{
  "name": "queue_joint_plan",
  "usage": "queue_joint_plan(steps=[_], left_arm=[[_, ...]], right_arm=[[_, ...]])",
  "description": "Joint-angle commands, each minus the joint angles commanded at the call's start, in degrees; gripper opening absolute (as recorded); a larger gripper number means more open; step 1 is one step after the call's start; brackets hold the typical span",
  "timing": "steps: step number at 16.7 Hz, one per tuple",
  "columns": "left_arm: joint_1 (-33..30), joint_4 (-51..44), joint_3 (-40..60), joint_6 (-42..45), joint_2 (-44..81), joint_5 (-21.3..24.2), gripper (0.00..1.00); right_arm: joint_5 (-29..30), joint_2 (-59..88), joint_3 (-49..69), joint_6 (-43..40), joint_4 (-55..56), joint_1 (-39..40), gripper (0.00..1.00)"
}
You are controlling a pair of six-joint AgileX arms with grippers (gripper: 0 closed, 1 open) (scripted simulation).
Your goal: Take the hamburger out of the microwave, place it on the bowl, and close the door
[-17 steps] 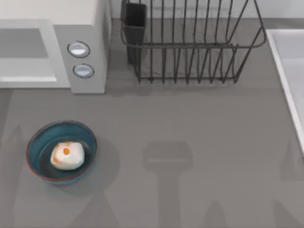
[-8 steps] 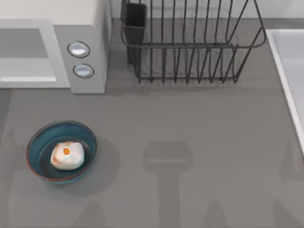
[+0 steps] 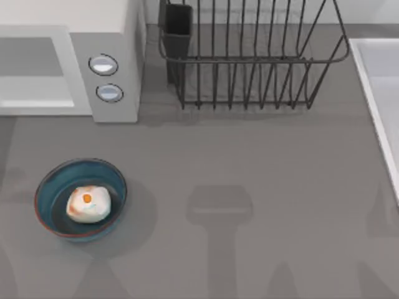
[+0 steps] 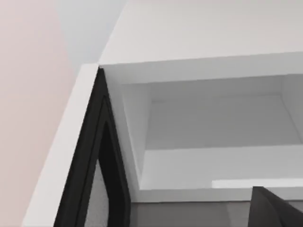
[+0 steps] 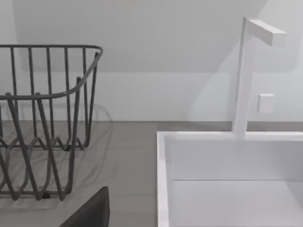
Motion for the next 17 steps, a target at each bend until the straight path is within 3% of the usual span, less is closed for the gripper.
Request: queue_joint_plan(steps=[10, 14, 17], left_arm=[[21.1, -27.6, 40.0, 30.0, 52.8, 8.8, 0.00], [26.0, -34.9, 50.2, 37.8, 64.7, 10.5, 0.00], [27.0, -36.7, 52.3, 39.6, 67.1, 10.8, 0.00]], right_arm=[[0.0, 0.0, 0.0, 0.0, 0.0, 0.0, 1.00], [0.0, 0.0, 0.0, 0.0, 0.0, 0.0, 1.00], [0.0, 0.0, 0.0, 0.0, 0.0, 0.0, 1.00]])
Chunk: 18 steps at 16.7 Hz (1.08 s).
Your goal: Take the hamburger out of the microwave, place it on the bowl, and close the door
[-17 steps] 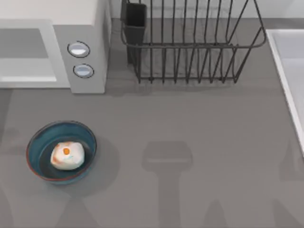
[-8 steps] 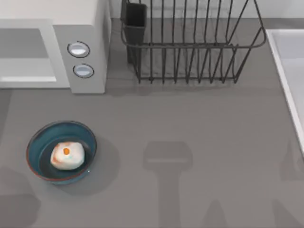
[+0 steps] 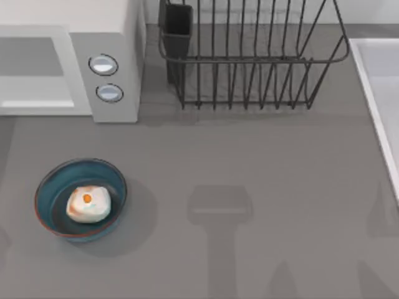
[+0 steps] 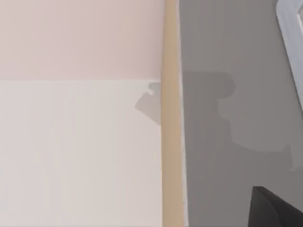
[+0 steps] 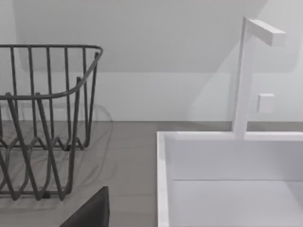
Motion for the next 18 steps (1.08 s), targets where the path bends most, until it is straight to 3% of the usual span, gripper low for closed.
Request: queue_joint_plan(steps=[6, 14, 18], left_arm=[[-0.2, 1.1, -0.9, 0.0, 0.2, -0.1, 0.00], [0.1, 20.0, -13.3, 0.3, 6.2, 0.1, 0.00], [0.2, 22.2, -15.3, 0.3, 7.2, 0.1, 0.00]], right_arm=[[0.0, 0.0, 0.0, 0.0, 0.0, 0.0, 1.00], [0.0, 0.0, 0.0, 0.0, 0.0, 0.0, 1.00], [0.0, 0.0, 0.0, 0.0, 0.0, 0.0, 1.00]])
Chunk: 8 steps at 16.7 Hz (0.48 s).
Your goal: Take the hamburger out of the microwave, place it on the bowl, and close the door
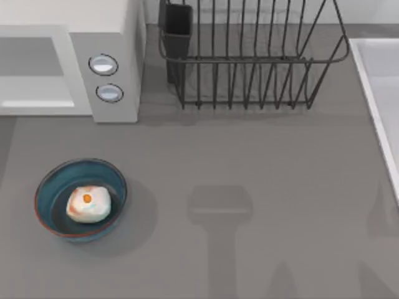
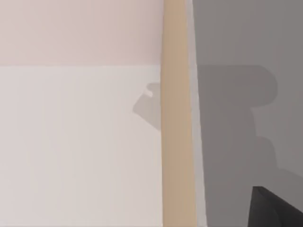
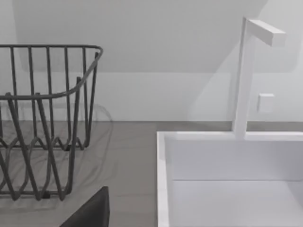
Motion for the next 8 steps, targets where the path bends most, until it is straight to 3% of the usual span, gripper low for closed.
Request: queue_joint_plan(steps=[4, 8], left_arm=[[-0.8, 0.4, -0.9, -0.7, -1.2, -0.3, 0.00], [-5.0, 4.3, -9.4, -5.2, -8.4, -2.4, 0.00]], right_arm=[[0.0, 0.0, 0.0, 0.0, 0.0, 0.0, 1.00], [0.0, 0.0, 0.0, 0.0, 0.0, 0.0, 1.00]])
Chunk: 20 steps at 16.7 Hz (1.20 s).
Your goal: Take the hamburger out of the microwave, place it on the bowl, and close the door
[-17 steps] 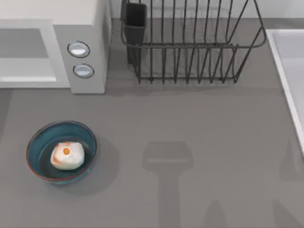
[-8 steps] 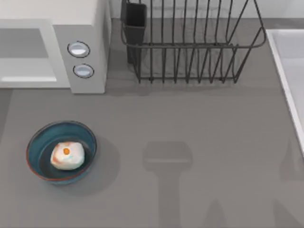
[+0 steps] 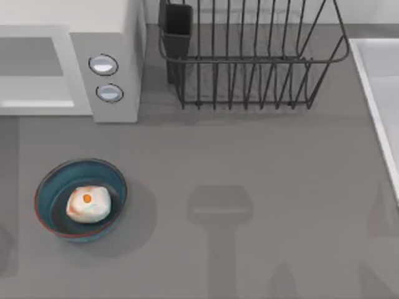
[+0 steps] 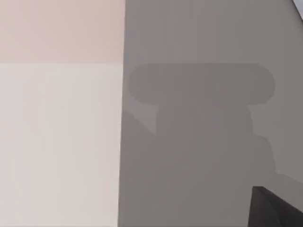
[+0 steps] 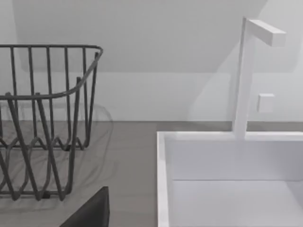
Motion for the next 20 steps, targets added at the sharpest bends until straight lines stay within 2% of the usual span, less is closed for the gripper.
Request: queue_joint_plan(steps=[5, 12, 14, 18, 20], left_arm=[[-5.4, 5.3, -11.3, -5.9, -9.2, -2.7, 0.00], [-6.4, 5.9, -12.8, -7.3, -10.5, -3.4, 0.00], [-9.7, 6.9, -15.7, -10.5, -13.9, -5.5, 0.00], [-20.7, 9.6, -23.6, -20.1, -24.0, -11.4, 0.00], [-23.7, 10.6, -26.4, -23.1, -26.9, -13.5, 0.00]], right_arm=[[0.0, 0.0, 0.0, 0.0, 0.0, 0.0, 1.00], [0.0, 0.0, 0.0, 0.0, 0.0, 0.0, 1.00], [0.0, 0.0, 0.0, 0.0, 0.0, 0.0, 1.00], [0.0, 0.0, 0.0, 0.0, 0.0, 0.0, 1.00], [0.0, 0.0, 0.0, 0.0, 0.0, 0.0, 1.00]])
